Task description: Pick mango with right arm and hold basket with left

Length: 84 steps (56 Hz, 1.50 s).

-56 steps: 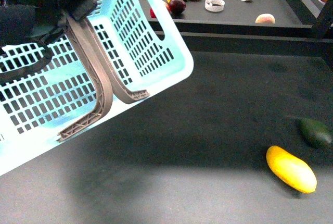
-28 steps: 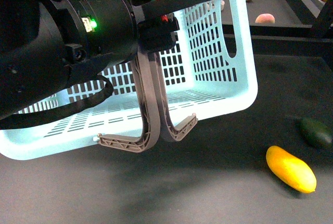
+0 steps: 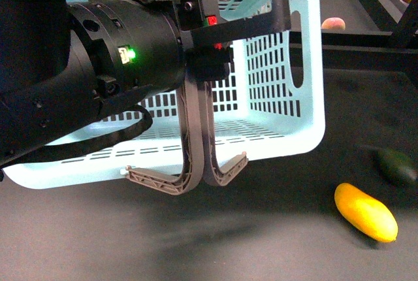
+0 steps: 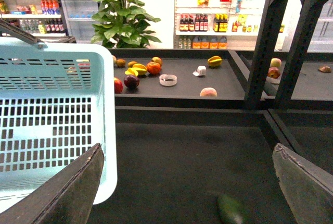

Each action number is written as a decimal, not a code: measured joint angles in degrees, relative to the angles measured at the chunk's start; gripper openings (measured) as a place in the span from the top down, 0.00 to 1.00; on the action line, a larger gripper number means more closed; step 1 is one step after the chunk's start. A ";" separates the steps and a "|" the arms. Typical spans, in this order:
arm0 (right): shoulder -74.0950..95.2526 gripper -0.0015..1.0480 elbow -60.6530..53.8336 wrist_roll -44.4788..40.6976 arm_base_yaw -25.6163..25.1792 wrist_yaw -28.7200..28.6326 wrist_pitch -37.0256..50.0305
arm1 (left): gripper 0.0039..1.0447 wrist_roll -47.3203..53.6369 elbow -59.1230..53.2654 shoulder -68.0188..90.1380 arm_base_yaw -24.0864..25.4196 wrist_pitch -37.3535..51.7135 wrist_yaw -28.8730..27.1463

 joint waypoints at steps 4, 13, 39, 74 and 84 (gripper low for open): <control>0.00 0.08 0.00 0.00 0.00 0.00 0.00 | 0.95 -0.07 -0.02 0.13 -0.26 0.11 0.83; 0.00 0.08 0.00 0.00 0.00 0.00 0.00 | 0.95 -0.96 -0.17 0.15 -0.76 1.05 2.49; 0.00 0.08 0.00 0.00 0.00 0.00 0.00 | 0.95 -1.31 -0.79 0.07 -1.73 1.01 1.46; 0.00 0.08 0.00 0.00 0.00 0.00 0.00 | 0.95 -1.33 -0.83 -0.02 -1.68 1.01 1.27; 0.26 0.08 0.09 0.22 0.28 1.01 -0.39 | 0.95 -1.33 -0.85 -0.02 -1.66 1.01 1.29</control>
